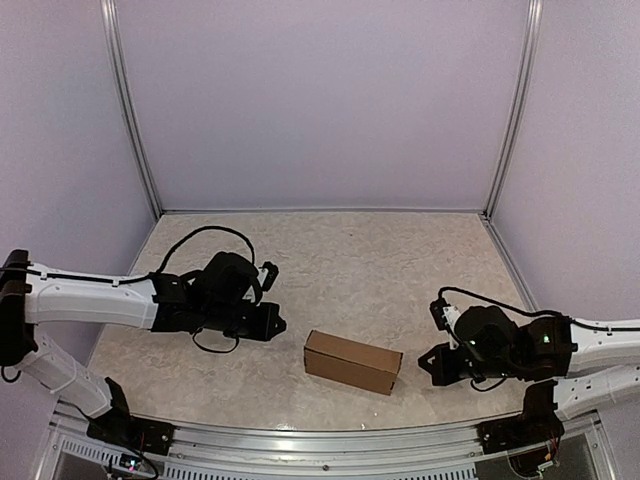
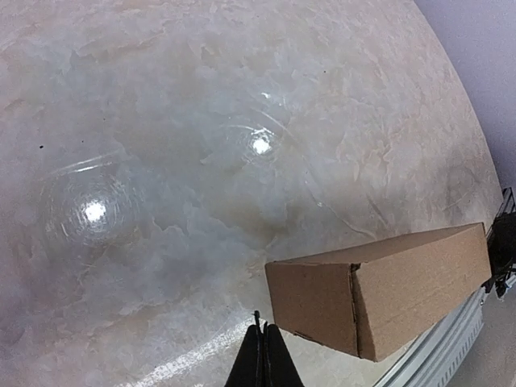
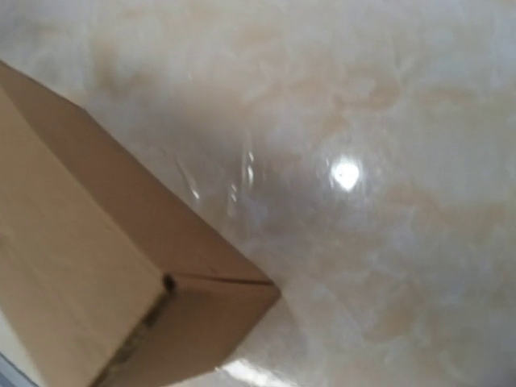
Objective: Fold the paper box
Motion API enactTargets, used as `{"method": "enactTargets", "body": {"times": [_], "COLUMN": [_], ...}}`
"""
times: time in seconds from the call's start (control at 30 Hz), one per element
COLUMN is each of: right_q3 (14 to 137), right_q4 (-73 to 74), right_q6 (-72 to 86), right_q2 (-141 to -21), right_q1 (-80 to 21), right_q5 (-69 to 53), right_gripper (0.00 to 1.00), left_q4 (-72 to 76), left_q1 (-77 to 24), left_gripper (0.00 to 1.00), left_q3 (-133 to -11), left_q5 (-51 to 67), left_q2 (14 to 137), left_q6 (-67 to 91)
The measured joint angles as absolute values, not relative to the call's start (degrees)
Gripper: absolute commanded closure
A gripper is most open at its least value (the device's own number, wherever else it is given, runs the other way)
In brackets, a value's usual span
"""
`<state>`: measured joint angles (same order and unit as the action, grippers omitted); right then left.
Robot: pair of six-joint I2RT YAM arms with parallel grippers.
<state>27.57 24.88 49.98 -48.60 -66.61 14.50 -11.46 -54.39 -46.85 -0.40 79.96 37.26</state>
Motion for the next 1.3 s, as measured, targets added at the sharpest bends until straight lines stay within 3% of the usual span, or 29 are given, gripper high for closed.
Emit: {"method": "enactTargets", "body": {"times": [0.47, 1.3], "right_q3": [25.3, 30.1], "right_q4": [12.4, -1.8], "right_q6": [55.5, 46.6], "right_q2": [-60.7, -77.0], "right_q1": [-66.2, -52.2], "right_q5": [9.2, 3.2], "right_gripper": [1.0, 1.0], "left_q4": [-6.0, -0.1], "left_q1": [-55.0, -58.7], "left_gripper": [1.0, 1.0], "left_q3": [-47.0, -41.6], "left_q5": [5.7, 5.7], "left_q2": [91.0, 88.2], "left_q6": [38.6, 43.7]}}
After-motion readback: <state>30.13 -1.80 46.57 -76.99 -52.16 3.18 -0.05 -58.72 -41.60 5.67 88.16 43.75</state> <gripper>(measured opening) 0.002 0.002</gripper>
